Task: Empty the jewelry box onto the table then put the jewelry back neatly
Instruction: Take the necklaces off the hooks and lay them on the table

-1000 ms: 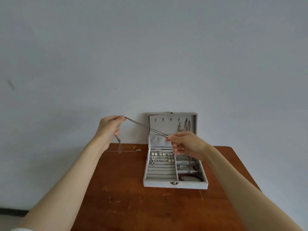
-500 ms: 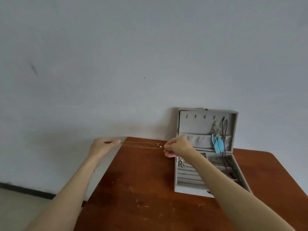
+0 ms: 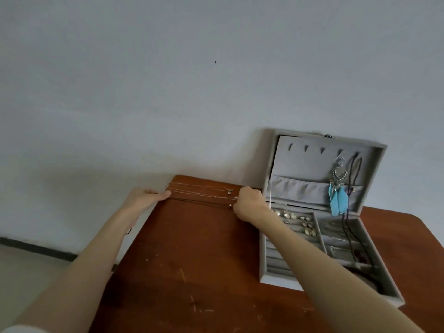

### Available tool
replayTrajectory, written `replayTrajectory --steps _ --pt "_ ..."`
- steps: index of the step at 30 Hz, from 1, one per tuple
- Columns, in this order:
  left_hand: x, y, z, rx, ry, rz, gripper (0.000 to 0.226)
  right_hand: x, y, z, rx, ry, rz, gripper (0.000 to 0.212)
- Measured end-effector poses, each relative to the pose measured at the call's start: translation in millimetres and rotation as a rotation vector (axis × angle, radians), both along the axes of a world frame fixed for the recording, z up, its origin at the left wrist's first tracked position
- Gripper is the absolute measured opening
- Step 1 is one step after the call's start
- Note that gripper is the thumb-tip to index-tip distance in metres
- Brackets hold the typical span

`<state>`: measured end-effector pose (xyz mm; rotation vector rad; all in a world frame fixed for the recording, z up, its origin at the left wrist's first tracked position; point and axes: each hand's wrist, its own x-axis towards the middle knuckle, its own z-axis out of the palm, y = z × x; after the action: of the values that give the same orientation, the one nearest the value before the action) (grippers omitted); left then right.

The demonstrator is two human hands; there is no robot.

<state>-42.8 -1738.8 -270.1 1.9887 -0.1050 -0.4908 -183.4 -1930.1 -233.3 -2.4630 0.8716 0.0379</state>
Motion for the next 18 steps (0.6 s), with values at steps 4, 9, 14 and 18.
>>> replayTrajectory --steps 4,9,14,18 --pt "2 -3 -1 -0.007 -0.043 -0.003 0.027 0 -1 -2 -0.087 0.018 0.008 0.027" --pt "-1 -10 -2 0.127 -0.165 0.053 0.040 -4 4 -1 -0.177 0.027 0.045 0.029" --pt "-31 -18 20 0.199 -0.432 0.046 0.039 -24 5 12 -0.103 -0.066 0.052 0.023" --pt "-74 -29 42 0.097 -0.579 -0.038 0.028 -57 -1 24 0.050 -0.209 0.049 0.024"
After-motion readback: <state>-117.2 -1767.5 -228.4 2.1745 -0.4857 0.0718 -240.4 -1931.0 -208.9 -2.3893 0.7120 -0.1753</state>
